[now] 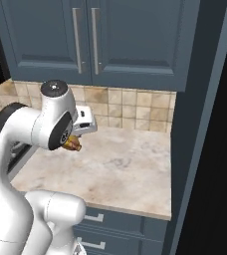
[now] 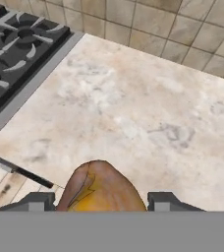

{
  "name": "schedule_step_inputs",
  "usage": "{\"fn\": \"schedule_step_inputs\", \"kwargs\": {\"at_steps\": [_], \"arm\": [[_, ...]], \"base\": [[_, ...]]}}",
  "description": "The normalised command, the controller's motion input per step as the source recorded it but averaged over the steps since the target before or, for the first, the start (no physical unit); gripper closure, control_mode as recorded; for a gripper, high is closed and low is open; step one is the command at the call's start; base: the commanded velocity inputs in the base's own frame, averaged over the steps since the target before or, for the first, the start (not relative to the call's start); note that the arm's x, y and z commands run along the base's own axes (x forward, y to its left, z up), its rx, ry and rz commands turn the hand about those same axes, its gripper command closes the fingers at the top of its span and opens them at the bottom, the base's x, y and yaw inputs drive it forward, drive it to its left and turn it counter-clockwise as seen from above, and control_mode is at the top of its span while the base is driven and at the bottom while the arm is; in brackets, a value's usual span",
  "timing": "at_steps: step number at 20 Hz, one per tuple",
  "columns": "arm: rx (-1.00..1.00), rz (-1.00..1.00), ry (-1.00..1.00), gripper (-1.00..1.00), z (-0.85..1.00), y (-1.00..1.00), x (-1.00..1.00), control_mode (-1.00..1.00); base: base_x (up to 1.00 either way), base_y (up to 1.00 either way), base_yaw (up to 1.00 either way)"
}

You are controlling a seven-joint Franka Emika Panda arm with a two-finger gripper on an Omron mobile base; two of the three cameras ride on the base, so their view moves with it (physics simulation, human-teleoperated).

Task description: Open the fridge, remove the kiwi, sweet potato, and chicken drumstick, and place them on any counter.

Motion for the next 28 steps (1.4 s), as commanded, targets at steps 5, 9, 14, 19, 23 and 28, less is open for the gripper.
{"fn": "schedule_step_inputs", "kwargs": {"at_steps": [5,9,14,19,23,28], "arm": [[0.0,0.0,0.05,1.0,-0.71,0.0,0.61,-1.0],[0.0,0.0,0.06,1.0,-0.68,0.0,0.61,-1.0],[0.0,0.0,0.1,1.0,-0.54,0.0,0.63,-1.0],[0.0,0.0,0.17,1.0,-0.34,0.0,0.61,-1.0],[0.0,0.0,0.15,1.0,-0.37,0.0,0.55,-1.0],[0.0,0.0,0.11,1.0,-0.39,0.0,0.48,-1.0]], "base": [[0.0,0.0,0.0],[0.0,0.0,0.0],[0.0,0.0,0.0],[0.0,0.0,0.0],[0.0,0.0,0.0],[0.0,0.0,0.0]]}}
